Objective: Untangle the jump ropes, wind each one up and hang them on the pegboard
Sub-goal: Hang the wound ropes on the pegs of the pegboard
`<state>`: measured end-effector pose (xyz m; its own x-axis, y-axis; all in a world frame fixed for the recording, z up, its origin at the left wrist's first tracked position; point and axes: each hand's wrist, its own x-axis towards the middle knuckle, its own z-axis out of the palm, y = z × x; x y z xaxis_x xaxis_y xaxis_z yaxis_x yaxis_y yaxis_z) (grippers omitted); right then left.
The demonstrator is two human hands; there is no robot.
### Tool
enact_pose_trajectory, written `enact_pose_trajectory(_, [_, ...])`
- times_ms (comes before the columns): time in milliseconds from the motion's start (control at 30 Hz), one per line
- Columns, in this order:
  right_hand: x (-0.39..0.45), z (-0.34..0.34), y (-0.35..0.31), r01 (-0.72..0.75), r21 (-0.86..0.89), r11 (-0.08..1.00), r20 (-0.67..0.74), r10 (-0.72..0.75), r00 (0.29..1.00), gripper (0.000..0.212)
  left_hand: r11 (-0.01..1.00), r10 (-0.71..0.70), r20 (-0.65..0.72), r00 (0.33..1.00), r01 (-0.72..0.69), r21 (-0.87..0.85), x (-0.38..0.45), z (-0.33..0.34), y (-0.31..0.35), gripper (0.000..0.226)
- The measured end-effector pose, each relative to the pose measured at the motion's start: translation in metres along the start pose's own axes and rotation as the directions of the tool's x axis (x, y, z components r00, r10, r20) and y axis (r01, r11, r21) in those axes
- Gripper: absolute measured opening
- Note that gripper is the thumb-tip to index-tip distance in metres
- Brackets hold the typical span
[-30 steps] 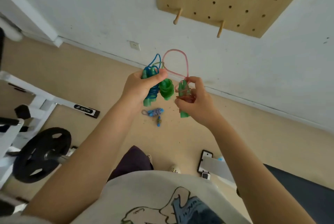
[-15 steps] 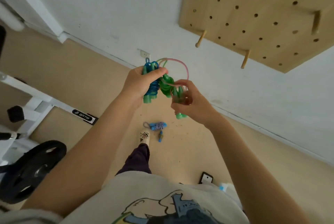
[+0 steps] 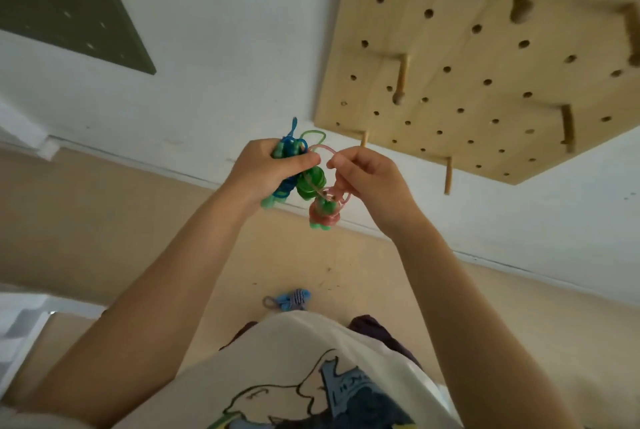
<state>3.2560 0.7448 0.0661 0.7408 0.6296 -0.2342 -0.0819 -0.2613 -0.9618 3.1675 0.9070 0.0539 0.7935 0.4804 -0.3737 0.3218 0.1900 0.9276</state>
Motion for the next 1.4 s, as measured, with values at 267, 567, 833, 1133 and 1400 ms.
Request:
enact_pose_trajectory(267, [0.045,-0.033,-0.013,0.107,0.135,0.985,-0.132,-0.089,0.987,0.014,0.996,0.042,0.047,0.998,-0.045,0.073,0.047,0.022,0.029,0.031])
enact_pose_trajectory(567, [0.101,-0.115,-0.006,0.095,0.098,0.991,-0.177,-0.077,0.981,0.012,0.985,0.058,-0.035,0.998,-0.051,0.163,0.1,0.09,0.059,0.026])
enact_pose_trajectory(833, [0.153,-0.144,-0.004,0.189,-0.058,0.98,-0.055,-0.192,0.98,0.015,0.993,0.04,-0.165,0.986,-0.021,0.112,0.106,0.106,0.06,0.015])
enact_pose_trajectory(1133, [0.149,-0.144,-0.022,0.127,-0.045,0.991,0.028,-0.126,0.992,0.037,0.976,0.165,-0.034,0.986,-0.158,0.151,0.103,0.114,0.067,0.008])
enact_pose_trajectory(1400, [0.135,-0.137,-0.016,0.062,-0.009,0.998,0.076,-0.062,0.995,0.018,0.99,0.142,-0.084,0.986,-0.142,0.004,0.104,0.108,0.062,0.014])
